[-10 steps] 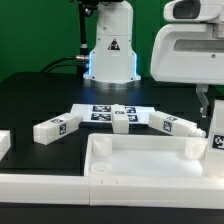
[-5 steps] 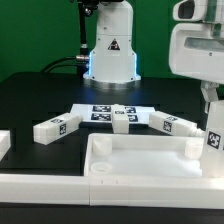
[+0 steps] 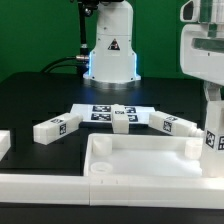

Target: Assemble desk

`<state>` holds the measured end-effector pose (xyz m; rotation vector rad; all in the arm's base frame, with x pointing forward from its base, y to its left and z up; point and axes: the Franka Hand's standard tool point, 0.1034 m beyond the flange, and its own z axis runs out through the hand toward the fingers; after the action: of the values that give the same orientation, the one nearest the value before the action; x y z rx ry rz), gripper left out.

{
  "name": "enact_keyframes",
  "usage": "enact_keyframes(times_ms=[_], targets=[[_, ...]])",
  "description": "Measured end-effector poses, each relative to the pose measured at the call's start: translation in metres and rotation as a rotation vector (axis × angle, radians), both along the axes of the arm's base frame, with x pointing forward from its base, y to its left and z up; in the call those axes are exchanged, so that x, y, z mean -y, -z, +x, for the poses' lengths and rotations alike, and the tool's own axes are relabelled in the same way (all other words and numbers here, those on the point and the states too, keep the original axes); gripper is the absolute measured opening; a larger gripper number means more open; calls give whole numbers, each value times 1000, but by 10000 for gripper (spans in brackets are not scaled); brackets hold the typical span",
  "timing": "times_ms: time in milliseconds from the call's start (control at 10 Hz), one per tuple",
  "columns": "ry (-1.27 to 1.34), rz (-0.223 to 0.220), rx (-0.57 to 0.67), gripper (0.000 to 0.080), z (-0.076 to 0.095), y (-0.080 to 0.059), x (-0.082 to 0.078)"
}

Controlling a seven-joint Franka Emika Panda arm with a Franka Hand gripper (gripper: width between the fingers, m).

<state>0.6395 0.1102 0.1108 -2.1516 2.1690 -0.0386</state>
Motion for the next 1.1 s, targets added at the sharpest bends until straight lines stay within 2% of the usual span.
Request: enact_keyframes(times_ms=[200,700,800,900,1000,1100], targets=[[335,24,12,288,3,-1,-6],[298,26,23,289,3,-1,-8],[294,25,24,527,3,-1,-9],[276,23,24,527,3,-2,-11],[226,23,25,624,3,-7,-20],[185,33,44,642,6,-21,-27]])
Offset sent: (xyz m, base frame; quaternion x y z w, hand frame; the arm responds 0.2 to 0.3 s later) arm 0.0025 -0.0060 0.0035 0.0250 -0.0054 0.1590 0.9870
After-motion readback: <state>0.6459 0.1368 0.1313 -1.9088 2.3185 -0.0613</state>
